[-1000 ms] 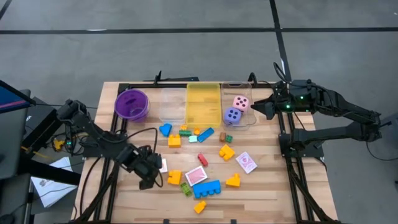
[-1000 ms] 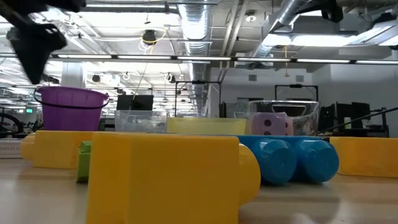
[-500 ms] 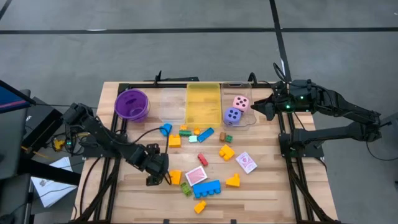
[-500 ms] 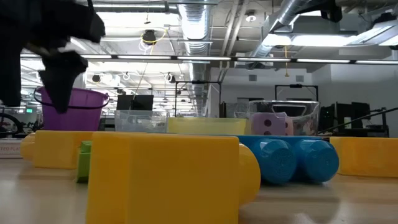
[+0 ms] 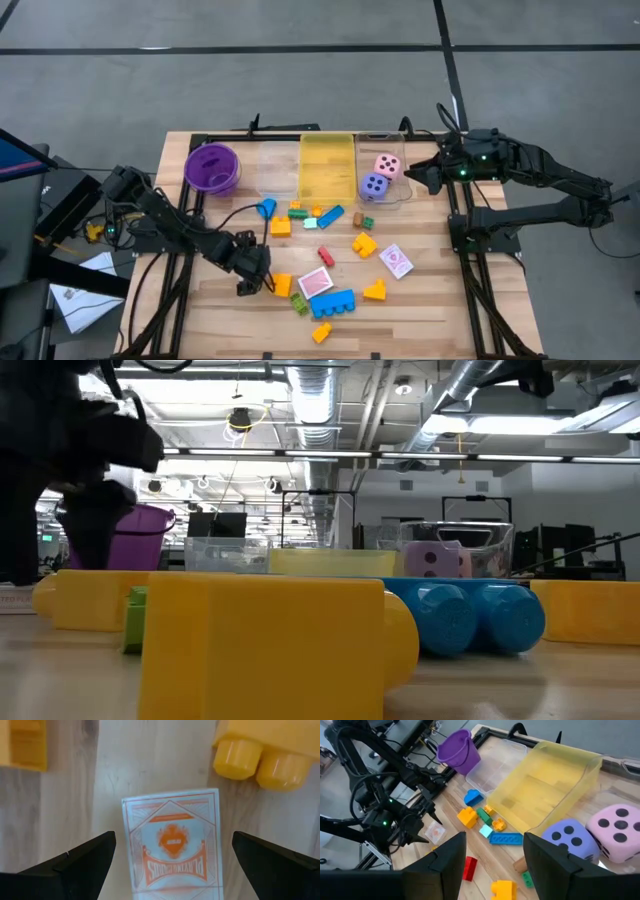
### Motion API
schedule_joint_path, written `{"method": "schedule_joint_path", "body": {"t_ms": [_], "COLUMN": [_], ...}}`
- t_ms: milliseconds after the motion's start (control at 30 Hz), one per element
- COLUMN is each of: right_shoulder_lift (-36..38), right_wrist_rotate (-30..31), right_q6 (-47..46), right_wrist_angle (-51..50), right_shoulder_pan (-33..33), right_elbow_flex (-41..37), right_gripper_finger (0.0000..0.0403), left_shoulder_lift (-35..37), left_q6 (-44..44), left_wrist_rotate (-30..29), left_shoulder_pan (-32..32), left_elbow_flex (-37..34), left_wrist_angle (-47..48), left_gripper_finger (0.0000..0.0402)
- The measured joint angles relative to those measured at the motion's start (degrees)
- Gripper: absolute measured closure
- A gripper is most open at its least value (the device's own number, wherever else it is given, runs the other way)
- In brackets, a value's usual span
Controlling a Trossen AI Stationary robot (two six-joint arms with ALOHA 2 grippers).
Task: Pick & Place Toys
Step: Put the orange deck of cards into the white bin
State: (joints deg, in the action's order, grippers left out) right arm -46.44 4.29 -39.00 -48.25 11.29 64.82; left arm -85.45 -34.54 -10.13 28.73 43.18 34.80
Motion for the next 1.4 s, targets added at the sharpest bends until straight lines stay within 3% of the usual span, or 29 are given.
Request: {"method": "schedule_joint_path", "body": {"t_ms": [500,900,1200,1400], "right_shoulder_lift": [0.0,0.0,0.0,0.0], "right_wrist_rotate": [0.1,0.2,0.2,0.2], "right_q6": [-0.1,-0.5,-0.5,-0.5], "right_wrist_angle": [-0.6,-0.6,-0.6,-0.6], "right_shoulder_pan": [0.0,0.0,0.0,0.0], "right_elbow_flex": [0.0,0.0,0.0,0.0], "right_gripper_finger": [0.0214,0.0214,0.0214,0.0214], "left_shoulder_lift": [0.0,0.0,1.1,7.6], "left_q6": [-1.8,-1.9,-1.9,-1.6], "left_wrist_rotate": [3.1,2.7,2.9,2.9], "left_shoulder_pan": [0.2,0.2,0.2,0.1], "left_elbow_flex": [-4.2,-4.3,-4.3,-4.2], "left_wrist_angle": [-2.4,-2.2,-2.3,-0.9], "left_gripper_finger": [0.0009,0.0098,0.0093,0.0097]}}
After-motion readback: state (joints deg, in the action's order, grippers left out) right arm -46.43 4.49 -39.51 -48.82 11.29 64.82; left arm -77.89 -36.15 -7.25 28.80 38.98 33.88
